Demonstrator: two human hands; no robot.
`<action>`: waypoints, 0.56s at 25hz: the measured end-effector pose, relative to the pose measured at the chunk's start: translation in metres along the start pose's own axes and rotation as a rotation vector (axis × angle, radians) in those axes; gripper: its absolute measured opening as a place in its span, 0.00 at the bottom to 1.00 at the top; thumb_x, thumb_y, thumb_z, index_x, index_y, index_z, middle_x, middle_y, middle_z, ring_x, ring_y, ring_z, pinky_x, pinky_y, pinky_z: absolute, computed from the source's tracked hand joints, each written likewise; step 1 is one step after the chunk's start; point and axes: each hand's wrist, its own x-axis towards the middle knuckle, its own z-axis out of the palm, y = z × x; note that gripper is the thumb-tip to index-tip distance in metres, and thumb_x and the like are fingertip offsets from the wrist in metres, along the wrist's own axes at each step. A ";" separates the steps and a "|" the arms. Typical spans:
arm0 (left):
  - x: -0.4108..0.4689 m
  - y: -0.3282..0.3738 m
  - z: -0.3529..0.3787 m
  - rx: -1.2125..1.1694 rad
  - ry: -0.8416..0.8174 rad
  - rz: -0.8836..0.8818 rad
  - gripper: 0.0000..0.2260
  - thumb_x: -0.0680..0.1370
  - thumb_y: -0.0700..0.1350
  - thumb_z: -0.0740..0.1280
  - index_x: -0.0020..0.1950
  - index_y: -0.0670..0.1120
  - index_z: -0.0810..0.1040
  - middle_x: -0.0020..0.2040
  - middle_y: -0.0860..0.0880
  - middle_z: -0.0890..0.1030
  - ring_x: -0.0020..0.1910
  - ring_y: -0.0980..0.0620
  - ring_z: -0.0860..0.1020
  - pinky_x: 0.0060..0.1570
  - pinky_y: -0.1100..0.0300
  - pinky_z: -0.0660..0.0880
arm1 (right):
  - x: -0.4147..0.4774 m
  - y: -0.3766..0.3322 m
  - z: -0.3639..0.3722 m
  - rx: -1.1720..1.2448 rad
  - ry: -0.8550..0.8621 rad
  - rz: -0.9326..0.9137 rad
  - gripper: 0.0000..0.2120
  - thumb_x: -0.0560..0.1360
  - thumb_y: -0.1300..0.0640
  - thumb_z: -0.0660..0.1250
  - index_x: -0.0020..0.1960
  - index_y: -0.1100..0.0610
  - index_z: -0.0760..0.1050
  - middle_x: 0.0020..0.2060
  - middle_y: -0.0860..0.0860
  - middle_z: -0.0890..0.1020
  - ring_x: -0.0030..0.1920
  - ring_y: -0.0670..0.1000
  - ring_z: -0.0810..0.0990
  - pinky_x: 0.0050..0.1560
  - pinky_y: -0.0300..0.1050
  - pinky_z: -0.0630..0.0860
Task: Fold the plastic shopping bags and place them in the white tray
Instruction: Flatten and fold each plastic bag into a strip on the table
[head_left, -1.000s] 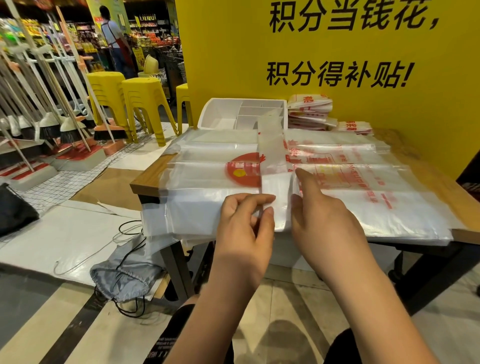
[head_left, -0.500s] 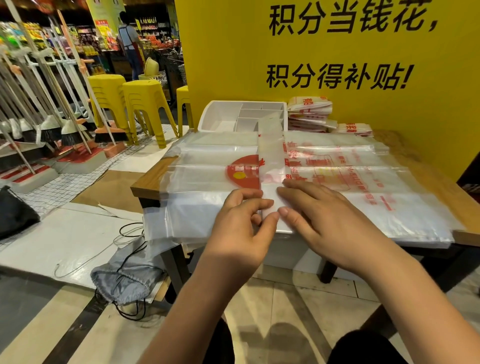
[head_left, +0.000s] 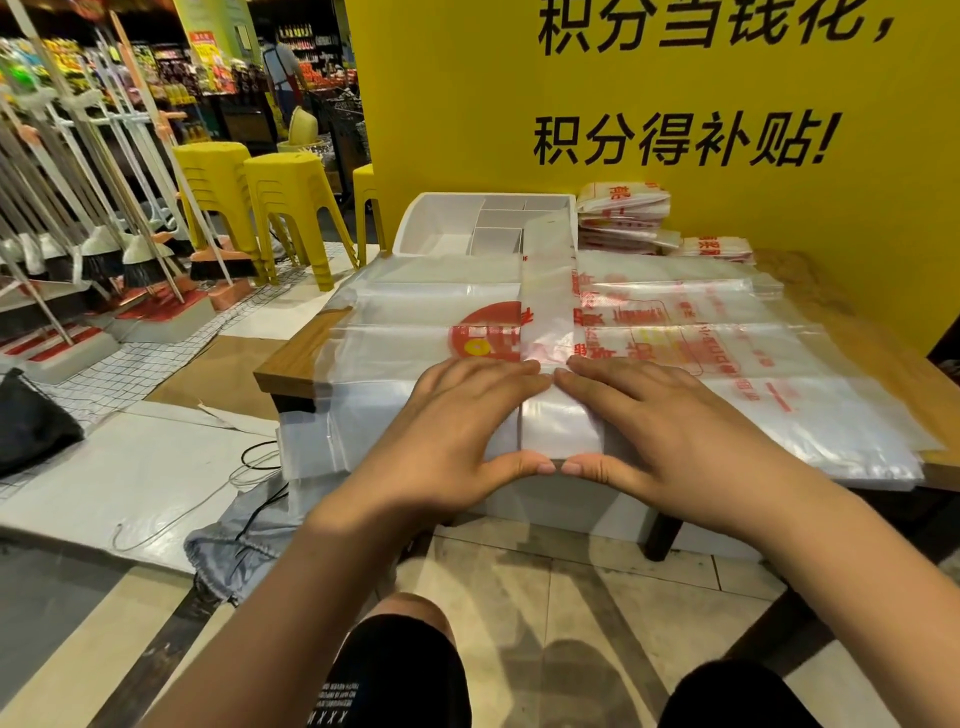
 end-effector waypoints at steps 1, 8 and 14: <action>0.001 -0.002 0.003 -0.007 0.029 0.001 0.30 0.76 0.68 0.61 0.75 0.56 0.68 0.74 0.57 0.70 0.73 0.56 0.63 0.70 0.61 0.56 | 0.001 0.001 0.002 -0.006 0.022 -0.002 0.37 0.77 0.28 0.48 0.78 0.49 0.61 0.75 0.50 0.68 0.73 0.54 0.67 0.71 0.51 0.65; 0.003 -0.006 0.014 0.021 0.126 0.003 0.26 0.76 0.64 0.66 0.71 0.55 0.73 0.69 0.58 0.74 0.69 0.54 0.68 0.65 0.59 0.61 | 0.001 0.000 0.011 -0.056 0.119 0.016 0.30 0.79 0.36 0.53 0.75 0.50 0.67 0.71 0.50 0.74 0.68 0.55 0.73 0.65 0.51 0.70; 0.003 -0.003 0.018 0.017 0.191 -0.029 0.21 0.76 0.59 0.70 0.67 0.55 0.76 0.66 0.58 0.77 0.67 0.53 0.70 0.65 0.58 0.62 | 0.002 0.002 0.014 0.015 0.139 0.005 0.28 0.79 0.40 0.59 0.76 0.50 0.67 0.71 0.50 0.73 0.69 0.55 0.72 0.65 0.52 0.70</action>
